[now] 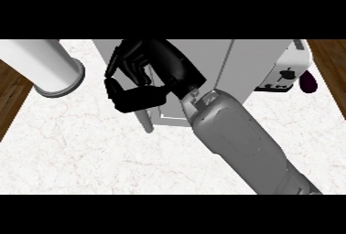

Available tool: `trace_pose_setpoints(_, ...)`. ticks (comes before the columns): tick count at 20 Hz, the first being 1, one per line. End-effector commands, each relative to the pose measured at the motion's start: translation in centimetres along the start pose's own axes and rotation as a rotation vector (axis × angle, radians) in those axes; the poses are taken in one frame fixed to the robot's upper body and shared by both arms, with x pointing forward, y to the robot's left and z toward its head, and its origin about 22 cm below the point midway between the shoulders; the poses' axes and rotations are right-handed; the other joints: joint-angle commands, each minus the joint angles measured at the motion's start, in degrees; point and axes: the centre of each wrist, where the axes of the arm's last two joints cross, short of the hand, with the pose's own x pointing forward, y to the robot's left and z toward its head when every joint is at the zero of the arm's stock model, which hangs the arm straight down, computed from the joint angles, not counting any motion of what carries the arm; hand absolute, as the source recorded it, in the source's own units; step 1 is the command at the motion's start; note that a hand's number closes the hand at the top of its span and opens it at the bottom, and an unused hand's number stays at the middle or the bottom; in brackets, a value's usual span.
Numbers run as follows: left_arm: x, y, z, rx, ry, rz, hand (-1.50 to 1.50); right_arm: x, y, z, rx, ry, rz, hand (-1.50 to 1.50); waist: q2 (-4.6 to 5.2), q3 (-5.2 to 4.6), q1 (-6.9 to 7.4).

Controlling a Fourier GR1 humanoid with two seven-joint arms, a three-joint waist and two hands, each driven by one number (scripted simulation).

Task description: Pick up the wine, place it into the cabinet and close the cabinet

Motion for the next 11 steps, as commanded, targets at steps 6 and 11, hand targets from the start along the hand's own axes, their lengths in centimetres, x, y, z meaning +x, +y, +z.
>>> trace_pose_setpoints(6, -2.3, -1.4, -1.6, 0.033, -0.005, -0.005, -1.50, -2.5, -7.9, -0.4, -0.192, 0.069, 0.093, 1.50, 1.91, 0.64, -1.27)
trace_pose_setpoints(11, -2.8, -2.0, -2.8, 0.029, -0.026, 0.010, -1.50, -3.7, -8.6, 0.1, -0.179, 0.053, 0.085, 1.50, 2.12, 0.67, -1.85)
